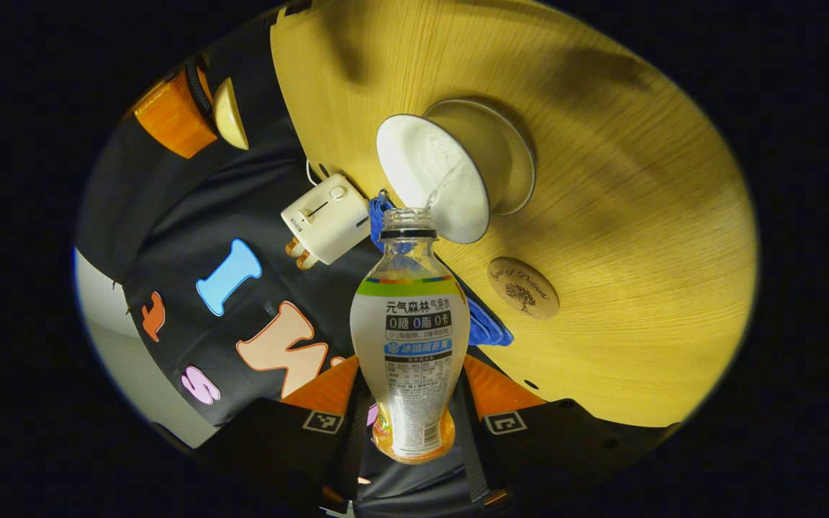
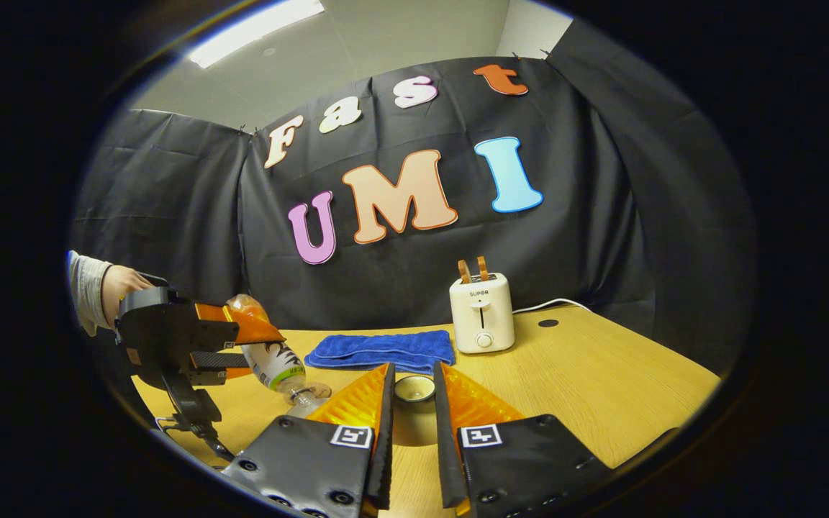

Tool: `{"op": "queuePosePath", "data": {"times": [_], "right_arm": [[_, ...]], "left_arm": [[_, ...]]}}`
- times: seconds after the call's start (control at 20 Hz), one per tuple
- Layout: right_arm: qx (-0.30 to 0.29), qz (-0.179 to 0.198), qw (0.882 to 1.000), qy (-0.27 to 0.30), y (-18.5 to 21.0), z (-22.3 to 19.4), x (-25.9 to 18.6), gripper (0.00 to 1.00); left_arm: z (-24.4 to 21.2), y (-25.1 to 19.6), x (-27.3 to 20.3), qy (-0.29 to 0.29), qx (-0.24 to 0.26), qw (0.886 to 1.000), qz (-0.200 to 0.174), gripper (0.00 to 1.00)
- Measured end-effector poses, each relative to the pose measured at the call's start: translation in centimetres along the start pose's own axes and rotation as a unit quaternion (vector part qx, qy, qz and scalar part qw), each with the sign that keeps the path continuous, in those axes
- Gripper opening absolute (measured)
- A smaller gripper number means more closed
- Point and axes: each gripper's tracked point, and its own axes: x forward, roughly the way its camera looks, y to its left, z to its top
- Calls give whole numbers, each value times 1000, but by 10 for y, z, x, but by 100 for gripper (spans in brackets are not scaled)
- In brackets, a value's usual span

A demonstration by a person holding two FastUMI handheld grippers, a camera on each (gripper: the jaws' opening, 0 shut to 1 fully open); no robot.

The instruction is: Open the teacup lid with one hand, grasp the water bottle and pour water into the teacup with the other hand; after pouring, place the water bottle on the coaster and then close the teacup lid.

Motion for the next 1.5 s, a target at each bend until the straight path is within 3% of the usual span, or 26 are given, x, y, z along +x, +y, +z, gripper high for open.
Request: {"op": "queuePosePath", "data": {"times": [0.45, 0.6, 0.85, 0.9, 1.25, 1.5], "right_arm": [[-2, -3, 1000, -3, -2, 3, -1, 28], [-3, 0, 1000, -3, 0, 2, -2, 32], [-4, 3, 1000, -1, 3, 1, -2, 32], [-5, 4, 1000, -2, 4, 2, -3, 28], [-2, 8, 1000, 3, 8, -2, -1, 31], [-6, 13, 1000, 4, 13, -4, -1, 31]], "left_arm": [[-4, 0, -1, 12, 22, 1000, -6, 56], [-2, -1, -3, 6, 14, 1000, -8, 56], [-1, -4, -3, 5, 4, 1000, -9, 56], [-1, -4, -3, 5, -1, 1000, -11, 56], [6, -32, -4, -7, -69, 997, -46, 55], [16, -50, 0, -24, -160, 985, -57, 54]]}}
